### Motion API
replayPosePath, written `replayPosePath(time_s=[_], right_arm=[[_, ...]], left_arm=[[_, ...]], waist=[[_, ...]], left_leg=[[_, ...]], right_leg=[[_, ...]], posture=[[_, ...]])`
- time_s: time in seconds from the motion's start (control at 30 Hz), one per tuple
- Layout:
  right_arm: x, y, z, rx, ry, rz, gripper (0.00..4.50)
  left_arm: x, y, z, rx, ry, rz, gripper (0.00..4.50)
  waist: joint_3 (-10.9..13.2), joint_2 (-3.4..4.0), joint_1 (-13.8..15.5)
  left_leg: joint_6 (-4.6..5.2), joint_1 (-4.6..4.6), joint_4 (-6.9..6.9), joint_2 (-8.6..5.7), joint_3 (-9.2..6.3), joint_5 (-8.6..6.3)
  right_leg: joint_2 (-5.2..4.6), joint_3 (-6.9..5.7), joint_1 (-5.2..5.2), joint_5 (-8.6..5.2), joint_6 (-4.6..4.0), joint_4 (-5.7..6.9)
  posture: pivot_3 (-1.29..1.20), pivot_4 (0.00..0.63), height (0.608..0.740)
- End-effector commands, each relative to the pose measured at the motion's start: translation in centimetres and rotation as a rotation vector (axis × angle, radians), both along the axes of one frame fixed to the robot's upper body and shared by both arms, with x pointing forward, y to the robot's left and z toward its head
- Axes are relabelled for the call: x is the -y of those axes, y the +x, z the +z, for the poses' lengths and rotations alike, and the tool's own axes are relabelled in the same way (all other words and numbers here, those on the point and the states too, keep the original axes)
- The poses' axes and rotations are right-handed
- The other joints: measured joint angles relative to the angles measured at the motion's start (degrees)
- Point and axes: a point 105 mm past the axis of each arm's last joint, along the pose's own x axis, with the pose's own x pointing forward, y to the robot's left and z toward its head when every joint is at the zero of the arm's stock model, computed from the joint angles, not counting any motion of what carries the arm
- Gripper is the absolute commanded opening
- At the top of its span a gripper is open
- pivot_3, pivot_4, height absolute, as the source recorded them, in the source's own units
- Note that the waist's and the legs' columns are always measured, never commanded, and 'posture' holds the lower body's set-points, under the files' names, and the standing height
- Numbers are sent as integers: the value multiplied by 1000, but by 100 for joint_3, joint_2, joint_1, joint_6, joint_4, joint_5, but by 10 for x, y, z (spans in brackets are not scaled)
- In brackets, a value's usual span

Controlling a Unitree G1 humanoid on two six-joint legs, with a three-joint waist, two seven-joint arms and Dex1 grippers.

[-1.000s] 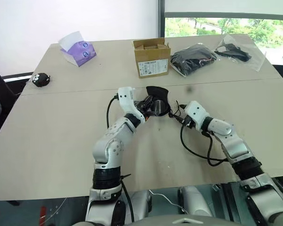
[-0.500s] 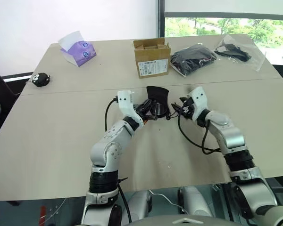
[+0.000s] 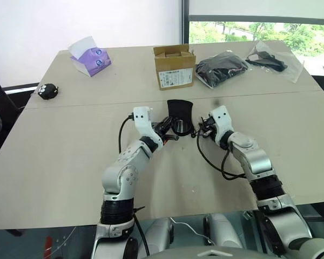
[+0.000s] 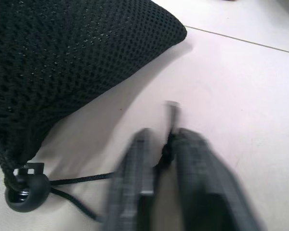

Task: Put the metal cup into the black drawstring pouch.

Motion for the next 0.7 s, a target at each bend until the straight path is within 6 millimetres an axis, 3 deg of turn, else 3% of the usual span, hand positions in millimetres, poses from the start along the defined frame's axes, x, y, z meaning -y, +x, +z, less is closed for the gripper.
replayPosePath(time_s=[0.03, 0.13, 0.17, 0.33, 0.53, 0.63, 0.7], right_arm=[[11, -6, -26, -88, -83, -20, 107], [11, -6, -21, -71, -68, -15, 107], [9, -3, -11, -36, -24, -18, 107], [-7, 1, 82, 238, 396, 85, 107], [-1, -15, 177, 468, 717, 165, 107], [-6, -25, 207, 546, 750, 219, 0], [-6, -29, 225, 587, 778, 232, 0]], left_arm=[[0, -4, 17, 72, -4, -4, 0], [-1, -4, 17, 72, -2, -3, 0], [-1, -4, 17, 72, -1, -1, 0], [-1, -6, 21, 101, -12, -8, 0], [-4, -6, 30, 136, -64, -11, 0], [-3, -11, 41, 191, -115, -48, 781], [-5, -11, 53, 258, -99, -47, 1706]], waist=[[-2, -1, 2], [-2, -1, 5], [-2, -1, 5], [7, -1, -25], [10, 3, -27], [10, 3, -26], [10, 3, -25]], left_leg=[[0, 0, 0, 0, 0, 0], [0, 0, 0, 0, 0, 0], [0, 0, 0, 0, -1, 0], [0, -9, -1, 0, 0, 0], [0, -13, -5, 3, 0, 0], [0, -14, -6, 3, -1, 0], [0, -14, -7, 4, -1, 0]], right_leg=[[0, 0, 1, 0, 0, 0], [0, 0, 1, 0, 0, -1], [0, -1, 1, 0, 0, -1], [0, 0, -6, 0, 0, -1], [-1, 1, -14, 0, 0, -1], [-2, 1, -16, 0, 0, -2], [-3, 0, -16, 0, 0, -3]], posture=[[0, 150, 740], [0, 150, 740], [0, 150, 740], [0, 150, 740], [0, 150, 740], [0, 150, 740], [0, 150, 740]])
